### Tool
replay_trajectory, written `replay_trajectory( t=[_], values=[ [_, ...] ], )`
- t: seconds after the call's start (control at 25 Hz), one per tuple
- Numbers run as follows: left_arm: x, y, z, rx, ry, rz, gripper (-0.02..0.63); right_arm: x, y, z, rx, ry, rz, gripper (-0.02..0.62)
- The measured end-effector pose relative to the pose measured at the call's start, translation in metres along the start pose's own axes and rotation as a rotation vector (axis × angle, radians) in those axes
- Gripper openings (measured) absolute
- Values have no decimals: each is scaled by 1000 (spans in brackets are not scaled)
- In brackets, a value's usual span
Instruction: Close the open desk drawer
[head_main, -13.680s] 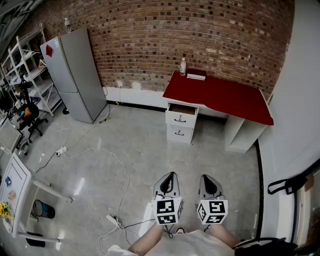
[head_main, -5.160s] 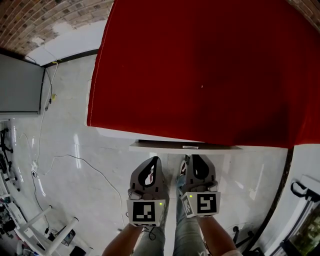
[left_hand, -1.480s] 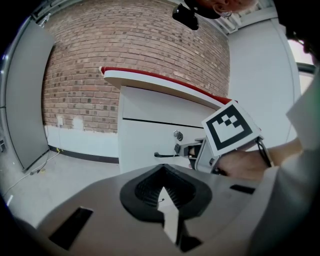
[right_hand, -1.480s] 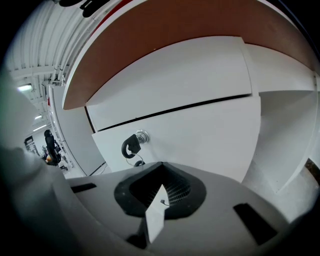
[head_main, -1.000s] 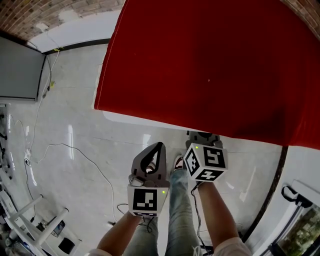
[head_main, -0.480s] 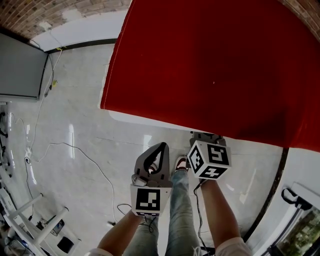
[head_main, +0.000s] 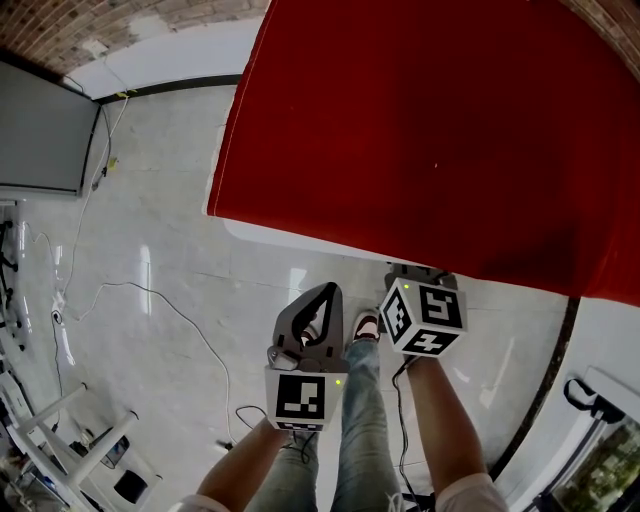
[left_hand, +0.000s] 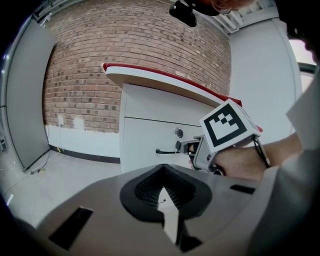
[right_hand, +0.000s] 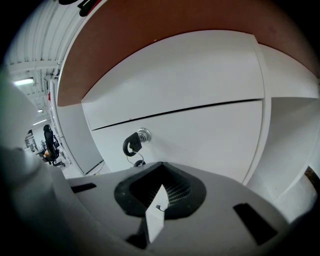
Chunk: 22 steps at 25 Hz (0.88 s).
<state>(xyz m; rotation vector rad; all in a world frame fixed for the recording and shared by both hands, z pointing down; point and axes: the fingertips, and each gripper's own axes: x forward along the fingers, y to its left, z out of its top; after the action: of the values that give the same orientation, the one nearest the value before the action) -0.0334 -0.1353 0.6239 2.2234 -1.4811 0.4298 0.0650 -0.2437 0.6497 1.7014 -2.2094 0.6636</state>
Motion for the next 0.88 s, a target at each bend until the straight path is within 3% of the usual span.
replay_trajectory(
  t=[0.44, 0.68, 0.88],
  values=[
    [3, 0, 0, 0, 2, -1, -2, 1, 1, 1, 0, 7, 15, -2],
    [7, 2, 0, 3, 4, 2, -2, 0, -1, 0, 58, 18, -36, -2],
    [10, 2, 6, 20, -9, 0, -2, 1, 1, 3, 25, -2, 46, -3]
  ],
)
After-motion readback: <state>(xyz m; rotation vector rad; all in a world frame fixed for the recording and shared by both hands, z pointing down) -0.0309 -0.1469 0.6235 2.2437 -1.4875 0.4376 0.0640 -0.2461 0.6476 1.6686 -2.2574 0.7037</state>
